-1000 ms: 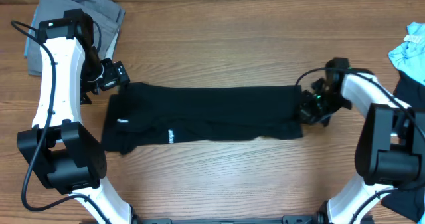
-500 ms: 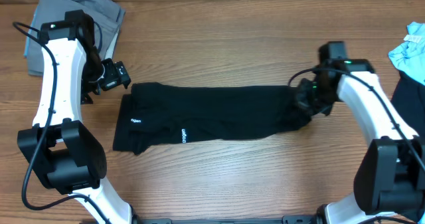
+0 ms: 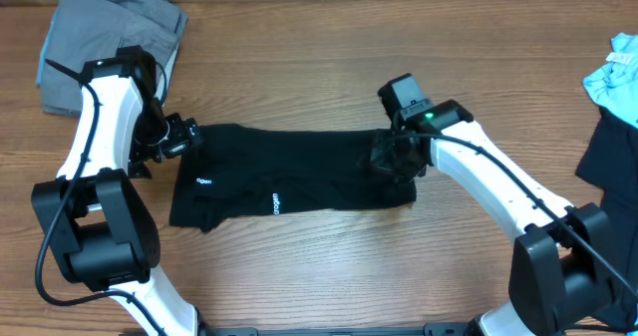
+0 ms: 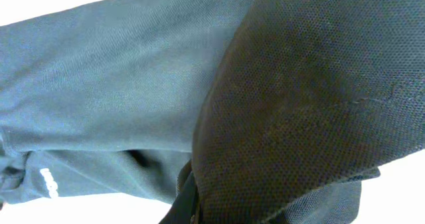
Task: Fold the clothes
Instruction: 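Fold the shirt's right end leftward toward the center with the right gripper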
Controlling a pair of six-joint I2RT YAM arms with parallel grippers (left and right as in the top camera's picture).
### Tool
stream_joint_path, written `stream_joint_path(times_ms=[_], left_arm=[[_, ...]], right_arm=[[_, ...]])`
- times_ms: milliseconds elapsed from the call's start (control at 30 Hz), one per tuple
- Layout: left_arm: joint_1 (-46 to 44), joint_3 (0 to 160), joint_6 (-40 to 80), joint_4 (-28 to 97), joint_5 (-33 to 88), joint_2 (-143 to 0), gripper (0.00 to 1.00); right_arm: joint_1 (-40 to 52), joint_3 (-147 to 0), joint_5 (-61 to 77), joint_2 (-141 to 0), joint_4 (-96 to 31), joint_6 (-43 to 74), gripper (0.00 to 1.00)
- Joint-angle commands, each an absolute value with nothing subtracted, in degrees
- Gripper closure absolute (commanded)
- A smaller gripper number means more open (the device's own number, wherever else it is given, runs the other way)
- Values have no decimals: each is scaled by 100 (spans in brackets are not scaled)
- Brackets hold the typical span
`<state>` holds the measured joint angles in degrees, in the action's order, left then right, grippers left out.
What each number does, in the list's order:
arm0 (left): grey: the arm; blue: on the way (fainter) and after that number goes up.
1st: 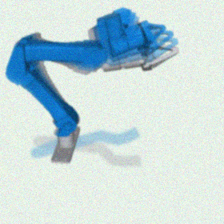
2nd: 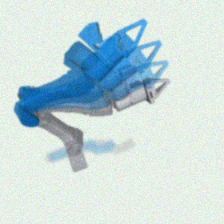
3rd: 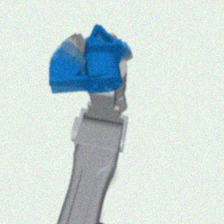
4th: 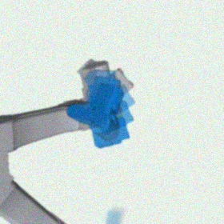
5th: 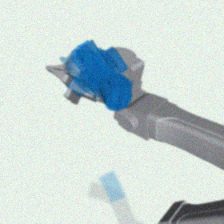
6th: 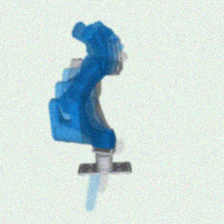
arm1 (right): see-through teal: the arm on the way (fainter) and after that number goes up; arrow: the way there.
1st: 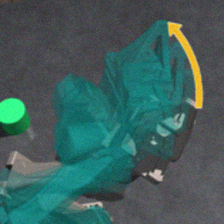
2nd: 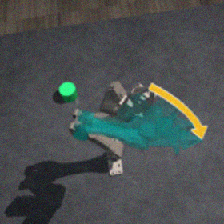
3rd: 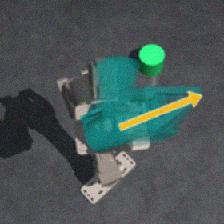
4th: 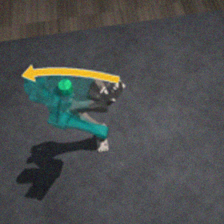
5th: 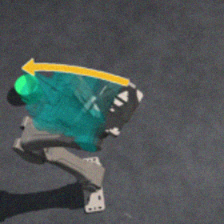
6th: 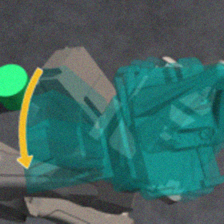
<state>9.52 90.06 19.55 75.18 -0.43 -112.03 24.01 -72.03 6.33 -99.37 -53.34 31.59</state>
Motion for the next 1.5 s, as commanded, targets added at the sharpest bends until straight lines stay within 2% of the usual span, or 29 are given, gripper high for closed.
stream_joint_path(times_ms=[0, 333, 667, 700, 767, 800, 867, 1067, 1133, 1200, 1333, 1467], left_arm=[[967, 8973, 1992, 7509, 27, -11218, 0], [967, 8973, 1981, 7446, 242, -11218, 0], [967, 8973, 1968, 7472, 244, -11218, 0], [967, 8973, 1957, 7472, 244, -11218, 0], [967, 8973, 1929, 7470, 244, -11218, 0], [967, 8973, 1929, 7472, 244, -11218, 0], [967, 8973, 1927, 7478, 244, -11218, 0], [967, 8973, 1925, 7485, 242, -11218, 0], [967, 8973, 1927, 7491, 244, -11218, 0], [967, 8973, 1927, 7494, 244, -11218, 0], [967, 8973, 1927, 7500, 246, -11218, 0], [967, 8973, 1929, 7489, 261, -11218, 0]], right_arm=[[2390, -7426, 574, -9804, -5275, 3127, 96], [2698, -7432, 1085, -9806, -5057, 3107, 96], [3601, -7428, 1079, -9985, -4458, 3288, 96], [3629, -7428, 1081, -10014, -4436, 3293, 93], [3660, -7428, 1079, -10132, -4377, 3306, 69], [3660, -7428, 1081, -10167, -4370, 3304, 48], [3660, -7428, 1079, -10171, -4375, 3299, 37], [3520, -8027, 777, -10099, -5181, 3065, 34], [3398, -8444, 338, -10079, -5800, 3065, 27], [3142, -8777, -86, -10079, -6414, 3068, 16], [2515, -8615, 145, -10180, -6563, 3011, 10], [2252, -8211, 1304, -10318, -5955, 2633, 15]])
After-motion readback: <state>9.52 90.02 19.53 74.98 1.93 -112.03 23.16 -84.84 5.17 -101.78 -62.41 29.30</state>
